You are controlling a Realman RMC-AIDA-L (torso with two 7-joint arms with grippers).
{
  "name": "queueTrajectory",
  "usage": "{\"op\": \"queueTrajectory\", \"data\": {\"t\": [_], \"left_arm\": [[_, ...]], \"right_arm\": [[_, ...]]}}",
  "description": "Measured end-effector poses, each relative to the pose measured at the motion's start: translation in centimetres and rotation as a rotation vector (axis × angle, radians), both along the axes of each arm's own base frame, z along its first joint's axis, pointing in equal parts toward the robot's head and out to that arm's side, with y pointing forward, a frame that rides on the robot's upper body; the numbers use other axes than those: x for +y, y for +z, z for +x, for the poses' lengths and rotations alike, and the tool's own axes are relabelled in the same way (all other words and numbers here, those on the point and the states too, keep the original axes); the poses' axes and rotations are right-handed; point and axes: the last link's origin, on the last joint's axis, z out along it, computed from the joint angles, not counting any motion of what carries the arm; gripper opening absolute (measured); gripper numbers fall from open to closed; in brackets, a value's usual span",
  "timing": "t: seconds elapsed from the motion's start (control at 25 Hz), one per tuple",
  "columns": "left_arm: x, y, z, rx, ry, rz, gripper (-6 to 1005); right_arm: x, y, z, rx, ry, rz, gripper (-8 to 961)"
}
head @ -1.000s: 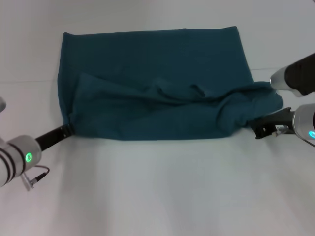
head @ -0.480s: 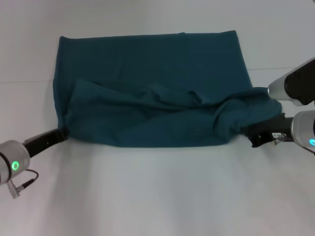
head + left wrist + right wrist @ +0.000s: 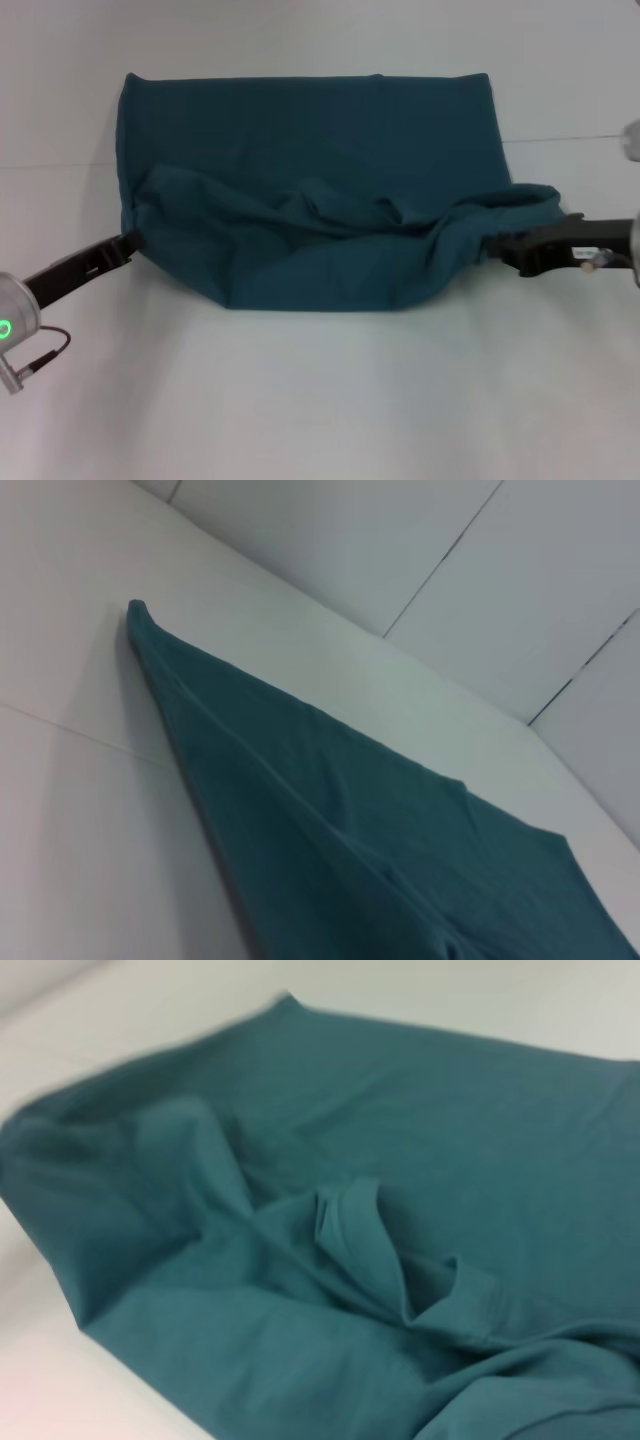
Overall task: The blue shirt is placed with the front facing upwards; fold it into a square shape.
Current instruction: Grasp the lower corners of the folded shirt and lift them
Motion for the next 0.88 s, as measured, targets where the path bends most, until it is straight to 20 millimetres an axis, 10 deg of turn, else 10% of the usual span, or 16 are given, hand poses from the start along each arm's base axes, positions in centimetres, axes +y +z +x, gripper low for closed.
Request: {"op": "queueTrajectory", "data": {"t": [0.88], "left_arm": [[-3.9,1.1,-3.0,-0.141,-0.045,-0.01,19]], "right_arm": [[-3.9,0.8,4.7,0.113,-0.025,-0.064,25]]}}
